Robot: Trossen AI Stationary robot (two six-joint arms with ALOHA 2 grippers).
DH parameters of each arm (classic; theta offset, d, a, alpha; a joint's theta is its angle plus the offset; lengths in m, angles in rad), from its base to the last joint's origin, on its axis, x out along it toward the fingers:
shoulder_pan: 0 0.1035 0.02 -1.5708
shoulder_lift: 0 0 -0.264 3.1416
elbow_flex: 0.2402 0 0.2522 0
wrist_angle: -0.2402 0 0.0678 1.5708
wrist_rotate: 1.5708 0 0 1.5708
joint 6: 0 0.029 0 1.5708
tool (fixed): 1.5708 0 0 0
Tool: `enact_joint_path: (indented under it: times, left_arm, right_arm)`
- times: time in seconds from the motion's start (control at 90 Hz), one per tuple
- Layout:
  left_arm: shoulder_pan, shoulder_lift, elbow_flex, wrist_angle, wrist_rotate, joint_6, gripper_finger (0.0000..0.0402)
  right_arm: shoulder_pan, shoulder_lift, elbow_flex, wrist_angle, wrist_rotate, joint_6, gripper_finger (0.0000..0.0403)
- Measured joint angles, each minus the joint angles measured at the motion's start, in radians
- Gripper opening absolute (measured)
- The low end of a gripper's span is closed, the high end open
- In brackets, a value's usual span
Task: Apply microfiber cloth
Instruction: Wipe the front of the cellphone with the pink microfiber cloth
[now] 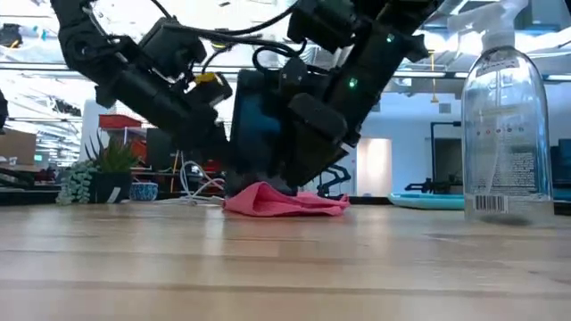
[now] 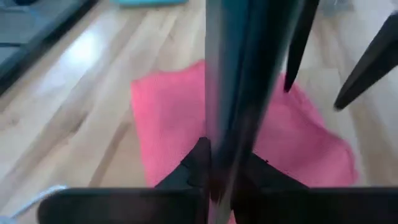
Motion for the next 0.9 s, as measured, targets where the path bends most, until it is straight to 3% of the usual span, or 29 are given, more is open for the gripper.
enact_joint_path:
  times: [0.233,0.656,0.9]
  left_arm:
    - [0.003,-0.057,0.001,0.039,0.029,0.007,0.0013]
    - [0.019,0.104,0.001,0.090,0.049,-0.014,0.0013]
    - [0.025,0.094,0.002,0.086,0.049,-0.033,0.0013]
  right_arm:
    - [0.012,0.000,0.000,0.015,-0.003,-0.008,0.0162]
    - [0.011,0.000,0.000,0.025,-0.003,-0.037,0.0162]
    - [0.012,0.000,0.000,0.031,-0.004,-0.037,0.0162]
